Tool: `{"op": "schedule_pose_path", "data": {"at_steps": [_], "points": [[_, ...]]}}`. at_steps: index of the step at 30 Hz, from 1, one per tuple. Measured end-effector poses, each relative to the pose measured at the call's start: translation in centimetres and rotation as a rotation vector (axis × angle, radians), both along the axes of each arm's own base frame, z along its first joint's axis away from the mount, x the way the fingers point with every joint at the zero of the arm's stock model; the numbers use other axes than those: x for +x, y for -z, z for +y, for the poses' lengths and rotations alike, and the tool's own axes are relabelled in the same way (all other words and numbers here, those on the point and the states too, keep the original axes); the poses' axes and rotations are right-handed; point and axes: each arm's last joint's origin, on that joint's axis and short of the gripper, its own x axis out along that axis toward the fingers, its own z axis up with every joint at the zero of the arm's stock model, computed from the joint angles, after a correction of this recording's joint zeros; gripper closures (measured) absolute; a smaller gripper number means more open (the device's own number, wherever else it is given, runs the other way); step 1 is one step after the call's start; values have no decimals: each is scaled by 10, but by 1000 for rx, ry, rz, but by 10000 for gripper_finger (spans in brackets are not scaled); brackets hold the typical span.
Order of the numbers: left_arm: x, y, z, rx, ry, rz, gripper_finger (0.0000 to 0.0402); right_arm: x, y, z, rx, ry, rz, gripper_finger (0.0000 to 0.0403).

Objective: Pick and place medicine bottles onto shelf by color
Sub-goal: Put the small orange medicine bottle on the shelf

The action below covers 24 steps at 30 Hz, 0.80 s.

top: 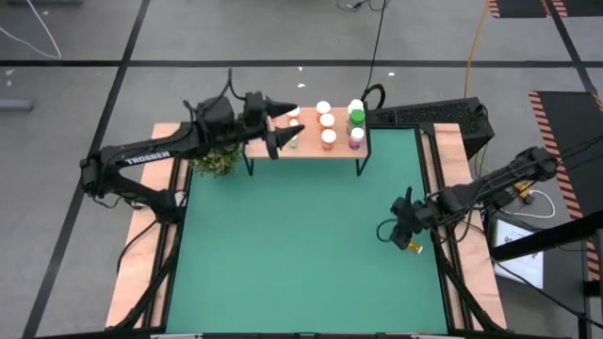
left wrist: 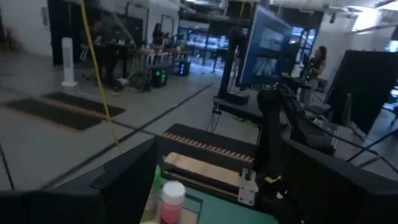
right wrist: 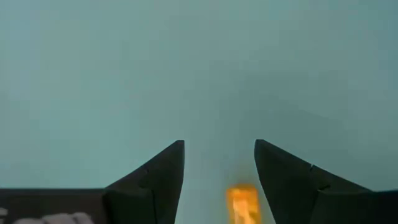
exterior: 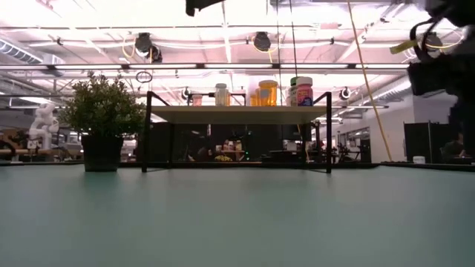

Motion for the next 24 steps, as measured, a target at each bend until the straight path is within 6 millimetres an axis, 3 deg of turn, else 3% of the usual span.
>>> {"op": "schedule_pose_path", "data": {"at_steps": [10,19,24], "points": [[23,18,-55,-146,6,92,62,-17,10,6,-77,-115,179,216],[35,44,-110,-188,-17,243,62,-21,11,11,94,-191,268,216],[36,49,-126,-200,-77,254,62,-22,15,11,73,-229,277,216]]}}
